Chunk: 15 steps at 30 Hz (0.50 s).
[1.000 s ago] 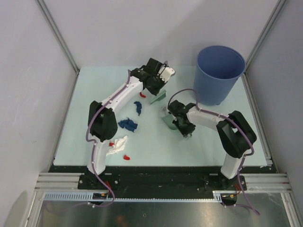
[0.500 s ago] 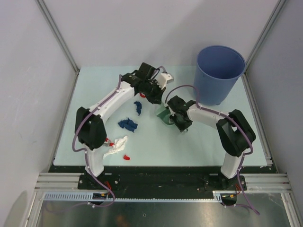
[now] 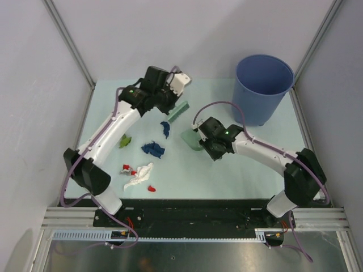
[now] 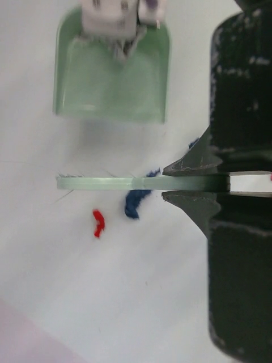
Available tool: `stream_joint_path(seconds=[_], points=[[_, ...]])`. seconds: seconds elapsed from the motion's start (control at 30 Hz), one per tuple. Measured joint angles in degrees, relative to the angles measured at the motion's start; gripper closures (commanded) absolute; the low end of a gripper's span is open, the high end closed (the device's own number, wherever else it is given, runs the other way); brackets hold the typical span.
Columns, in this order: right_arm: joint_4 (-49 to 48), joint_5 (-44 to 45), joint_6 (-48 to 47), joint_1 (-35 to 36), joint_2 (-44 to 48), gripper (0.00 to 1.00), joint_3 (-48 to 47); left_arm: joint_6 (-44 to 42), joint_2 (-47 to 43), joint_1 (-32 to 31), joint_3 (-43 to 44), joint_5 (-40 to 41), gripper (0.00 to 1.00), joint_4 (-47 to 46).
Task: Sweep away the paper scraps from the table
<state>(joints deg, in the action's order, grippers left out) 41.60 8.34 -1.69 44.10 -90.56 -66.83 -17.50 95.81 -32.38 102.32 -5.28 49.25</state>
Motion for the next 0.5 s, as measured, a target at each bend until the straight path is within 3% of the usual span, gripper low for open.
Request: stream_joint_path(seconds=[0.23, 0.33, 0.5], points=[[11.19, 3.67, 1.68, 0.28, 6.38, 1.00, -4.48, -0.96, -7.02, 7.67, 0.57, 4.24, 1.00, 0.63], [17.31, 7.08, 2.21, -0.70, 6.14, 1.00, -13.46, -1.03, -10.34, 11.47, -1.29, 4.22, 1.00, 0.17], [22.67, 15.78, 1.55, -6.34, 3.76, 1.00, -37.00, -1.29, -13.64, 14.71, -6.64, 4.61, 1.00, -0.04]])
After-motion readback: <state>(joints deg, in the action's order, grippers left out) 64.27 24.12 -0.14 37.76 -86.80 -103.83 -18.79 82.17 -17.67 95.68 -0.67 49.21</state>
